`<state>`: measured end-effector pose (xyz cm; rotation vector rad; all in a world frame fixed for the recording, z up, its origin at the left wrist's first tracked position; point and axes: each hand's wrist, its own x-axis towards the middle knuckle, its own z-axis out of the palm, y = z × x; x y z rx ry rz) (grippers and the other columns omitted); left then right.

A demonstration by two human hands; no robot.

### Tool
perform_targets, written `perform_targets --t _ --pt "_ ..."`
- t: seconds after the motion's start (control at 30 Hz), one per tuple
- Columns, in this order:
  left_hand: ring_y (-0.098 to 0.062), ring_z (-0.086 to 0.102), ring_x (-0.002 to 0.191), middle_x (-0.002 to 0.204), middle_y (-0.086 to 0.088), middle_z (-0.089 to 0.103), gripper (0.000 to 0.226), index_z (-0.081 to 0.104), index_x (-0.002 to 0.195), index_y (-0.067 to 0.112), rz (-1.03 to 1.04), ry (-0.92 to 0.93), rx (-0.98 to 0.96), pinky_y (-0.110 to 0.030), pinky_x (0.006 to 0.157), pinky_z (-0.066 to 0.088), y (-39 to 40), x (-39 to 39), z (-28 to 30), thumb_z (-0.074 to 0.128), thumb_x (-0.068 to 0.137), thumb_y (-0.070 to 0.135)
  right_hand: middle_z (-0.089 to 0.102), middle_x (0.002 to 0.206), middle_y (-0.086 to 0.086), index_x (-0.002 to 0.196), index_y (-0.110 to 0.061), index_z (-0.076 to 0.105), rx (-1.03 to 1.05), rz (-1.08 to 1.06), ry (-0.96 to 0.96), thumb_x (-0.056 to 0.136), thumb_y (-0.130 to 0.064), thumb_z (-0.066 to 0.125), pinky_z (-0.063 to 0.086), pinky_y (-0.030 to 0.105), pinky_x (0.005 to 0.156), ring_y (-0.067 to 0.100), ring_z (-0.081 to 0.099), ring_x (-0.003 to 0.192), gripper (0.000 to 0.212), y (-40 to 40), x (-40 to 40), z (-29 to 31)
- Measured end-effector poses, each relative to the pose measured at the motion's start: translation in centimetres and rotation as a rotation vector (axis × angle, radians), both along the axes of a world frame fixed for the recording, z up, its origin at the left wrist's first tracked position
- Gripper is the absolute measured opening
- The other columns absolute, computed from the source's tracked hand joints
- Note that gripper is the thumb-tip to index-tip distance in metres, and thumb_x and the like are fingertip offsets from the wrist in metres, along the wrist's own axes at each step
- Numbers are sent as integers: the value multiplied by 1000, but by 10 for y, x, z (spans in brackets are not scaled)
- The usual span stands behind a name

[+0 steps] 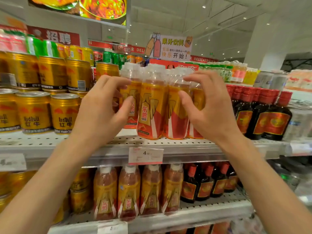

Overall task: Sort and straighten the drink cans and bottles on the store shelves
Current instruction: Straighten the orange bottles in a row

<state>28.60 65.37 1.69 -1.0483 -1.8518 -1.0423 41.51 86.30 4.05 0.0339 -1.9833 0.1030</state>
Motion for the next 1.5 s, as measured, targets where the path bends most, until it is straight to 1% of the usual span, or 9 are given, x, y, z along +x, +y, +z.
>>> perform_targets --t 0.23,0.37,0.63,0.8,0.9,1.03,1.13,1.23,1.5 --pt "-26 40 138 150 -9 41 72 36 152 20 158 115 -346 -41 108 40 2 -51 49 68 90 36 59 137 2 142 -18 52 200 -105 -169 97 -59 44 34 41 111 20 51 127 61 -7 -63 51" --pt "-25 36 143 157 -4 37 79 27 156 28 152 113 -486 -44 116 33 8 -72 63 68 90 41 70 119 -6 132 -25 62 177 -121 -218 96 -64 37 34 42 105 17 60 112 58 -5 -73 48" --pt "-15 55 121 149 5 43 78 35 149 32 38 34 -399 -44 102 50 16 -83 63 76 84 41 70 107 -10 126 -28 64 145 -78 -196 94 -66 36 37 39 95 13 60 101 57 -4 -78 48" --pt "-14 46 134 155 7 37 78 32 154 32 -5 42 -357 -34 106 43 12 -87 51 73 87 38 68 102 -10 127 -29 63 139 -64 -219 94 -65 37 38 43 95 13 58 97 56 -2 -78 50" --pt "-14 45 132 147 3 43 66 42 149 28 -7 48 -287 -31 108 41 1 -86 42 71 89 35 67 103 -10 130 -29 63 116 -38 -249 93 -65 39 34 41 101 14 58 99 56 -3 -75 53" --pt "-5 59 103 118 12 58 48 53 135 31 -94 -142 -301 -28 90 54 -14 -80 34 70 90 33 64 116 -14 134 -29 59 62 -4 -376 96 -60 49 18 43 120 5 51 111 50 -7 -70 68" --pt "-2 63 98 108 18 63 46 53 130 35 -122 -234 -375 -33 88 56 -14 -78 26 71 89 32 68 112 -11 130 -32 60 32 56 -448 94 -56 57 36 48 114 8 60 106 44 -13 -70 80" --pt "-3 62 101 111 17 64 43 55 126 38 -192 -310 -340 -15 80 50 -16 -77 30 73 87 35 66 114 -10 130 -34 59 19 129 -519 93 -52 61 49 34 98 8 62 104 41 -20 -71 86" --pt "1 62 101 120 20 57 83 41 145 37 -262 -308 -347 -21 81 52 9 -48 55 67 74 72 63 129 -10 132 -33 57 15 126 -575 99 -41 57 47 24 95 5 59 113 34 -19 -65 92"
